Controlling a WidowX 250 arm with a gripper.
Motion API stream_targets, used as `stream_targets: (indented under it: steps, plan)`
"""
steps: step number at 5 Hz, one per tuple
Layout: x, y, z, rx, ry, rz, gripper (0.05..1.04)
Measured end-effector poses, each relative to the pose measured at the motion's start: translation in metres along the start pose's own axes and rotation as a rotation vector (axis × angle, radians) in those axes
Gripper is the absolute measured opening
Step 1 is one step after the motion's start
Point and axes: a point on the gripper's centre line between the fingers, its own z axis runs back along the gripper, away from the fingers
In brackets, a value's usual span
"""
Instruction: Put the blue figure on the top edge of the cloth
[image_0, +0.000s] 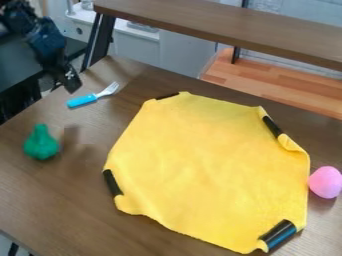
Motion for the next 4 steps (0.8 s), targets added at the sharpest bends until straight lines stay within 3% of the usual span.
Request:
stream_targets:
  steps: [2,4]
  plan:
    - [-0.007,0.012,-0.028,0.035,0.003,-0.033,0.999]
    - [0.009,0.015,-0.051,0.039,0.011,-0.036,0.996]
